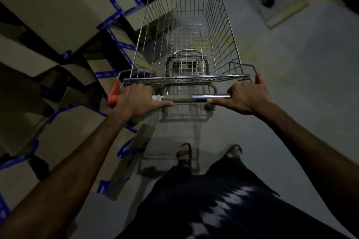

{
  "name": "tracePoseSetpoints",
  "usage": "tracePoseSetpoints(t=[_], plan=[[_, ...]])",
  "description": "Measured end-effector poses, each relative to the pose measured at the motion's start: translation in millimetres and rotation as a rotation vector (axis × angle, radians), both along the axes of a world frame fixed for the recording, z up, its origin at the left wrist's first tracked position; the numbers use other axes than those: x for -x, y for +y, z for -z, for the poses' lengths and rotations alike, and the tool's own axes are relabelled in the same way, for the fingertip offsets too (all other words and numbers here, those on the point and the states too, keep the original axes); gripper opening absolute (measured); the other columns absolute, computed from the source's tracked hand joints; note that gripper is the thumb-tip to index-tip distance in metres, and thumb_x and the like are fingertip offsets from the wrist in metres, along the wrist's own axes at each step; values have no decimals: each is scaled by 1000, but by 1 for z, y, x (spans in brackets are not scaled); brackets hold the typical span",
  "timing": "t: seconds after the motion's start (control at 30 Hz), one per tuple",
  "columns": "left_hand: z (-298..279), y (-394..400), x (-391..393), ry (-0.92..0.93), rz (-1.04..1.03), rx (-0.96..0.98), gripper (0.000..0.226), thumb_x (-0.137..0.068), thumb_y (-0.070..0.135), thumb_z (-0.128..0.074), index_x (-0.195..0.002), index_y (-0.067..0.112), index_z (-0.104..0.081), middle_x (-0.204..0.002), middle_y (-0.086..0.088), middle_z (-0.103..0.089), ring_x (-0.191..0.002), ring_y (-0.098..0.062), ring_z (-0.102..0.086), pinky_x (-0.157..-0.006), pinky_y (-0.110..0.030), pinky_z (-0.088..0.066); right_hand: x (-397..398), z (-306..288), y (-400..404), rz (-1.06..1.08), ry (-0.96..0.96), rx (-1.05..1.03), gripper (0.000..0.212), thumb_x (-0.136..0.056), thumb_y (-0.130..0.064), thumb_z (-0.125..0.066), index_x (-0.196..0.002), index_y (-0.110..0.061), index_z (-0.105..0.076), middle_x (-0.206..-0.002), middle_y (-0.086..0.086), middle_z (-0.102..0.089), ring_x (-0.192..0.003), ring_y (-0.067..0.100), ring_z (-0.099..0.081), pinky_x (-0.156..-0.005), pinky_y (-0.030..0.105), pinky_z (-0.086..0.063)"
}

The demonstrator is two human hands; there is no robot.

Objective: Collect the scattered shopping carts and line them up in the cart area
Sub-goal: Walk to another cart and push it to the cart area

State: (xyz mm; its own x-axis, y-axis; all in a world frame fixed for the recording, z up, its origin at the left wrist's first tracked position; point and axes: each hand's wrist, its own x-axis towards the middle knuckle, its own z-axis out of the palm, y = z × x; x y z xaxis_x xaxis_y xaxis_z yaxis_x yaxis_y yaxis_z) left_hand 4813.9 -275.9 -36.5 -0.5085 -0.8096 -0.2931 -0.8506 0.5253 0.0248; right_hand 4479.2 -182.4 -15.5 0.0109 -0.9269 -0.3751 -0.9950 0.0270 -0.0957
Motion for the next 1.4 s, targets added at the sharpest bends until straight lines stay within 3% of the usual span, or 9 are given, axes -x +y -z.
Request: tracePoseSetpoints(t=[0.1,0.2,0.37,0.47,0.83,1.1,1.3,1.4], plan=[[-2,10,21,11,64,-14,94,-67,110,-22,-64,22,-57,-58,3,-56,-52,-14,-55,-55,-30,-45,16,10,29,61,47,23,95,-66,-109,-2,-54,-32,-56,-61,-7,-60,-79,17,-65,-125,66,-7],[-5,19,51,19,167,-7,85,-71,106,-31,-69,25,-58,-61,5,-57,-54,-12,-56,-53,-28,-37,34,13,65,152,69,-5,103,-62,-110,1,-57,-29,-62,-62,-7,-62,-78,15,-63,-125,65,-5],[-5,39,119,29,355,13,88,-70,107,-29,-58,24,-55,-56,5,-56,-50,-11,-54,-50,-26,-31,73,13,137,331,72,-13,106,-62,-110,1,-63,-29,-67,-62,-10,-61,-79,13,-63,-126,64,-4],[-1,55,164,28,477,50,92,-69,110,-23,-59,25,-56,-56,7,-56,-50,-10,-54,-53,-26,-40,94,13,185,462,63,-20,108,-63,-111,-2,-65,-28,-71,-61,-11,-62,-76,12,-62,-125,63,-9],[0,142,340,17,954,42,100,-66,112,-17,-59,22,-59,-54,5,-57,-50,-13,-56,-57,-28,-45,121,2,376,972,34,1,99,-66,-108,-9,-62,-26,-63,-65,-9,-60,-76,17,-58,-124,65,-9],[1,254,450,21,1255,47,102,-64,113,-22,-58,18,-59,-55,2,-59,-51,-16,-58,-63,-34,-55,114,4,505,1344,5,27,104,-59,-111,1,-59,-26,-59,-64,-9,-59,-76,18,-61,-124,67,-11],[-1,335,524,10,1482,32,101,-63,113,-26,-55,16,-55,-53,-1,-59,-50,-19,-58,-59,-33,-50,105,0,572,1548,5,25,94,-79,-100,-20,-65,-20,-67,-68,-6,-64,-70,15,-58,-120,64,-16],[-2,375,561,-14,1593,24,98,-66,111,-31,-56,17,-56,-53,-1,-58,-50,-20,-58,-57,-32,-50,101,-3,598,1649,31,41,92,-83,-98,-23,-68,-18,-68,-70,-3,-66,-72,19,-63,-114,58,-28]])
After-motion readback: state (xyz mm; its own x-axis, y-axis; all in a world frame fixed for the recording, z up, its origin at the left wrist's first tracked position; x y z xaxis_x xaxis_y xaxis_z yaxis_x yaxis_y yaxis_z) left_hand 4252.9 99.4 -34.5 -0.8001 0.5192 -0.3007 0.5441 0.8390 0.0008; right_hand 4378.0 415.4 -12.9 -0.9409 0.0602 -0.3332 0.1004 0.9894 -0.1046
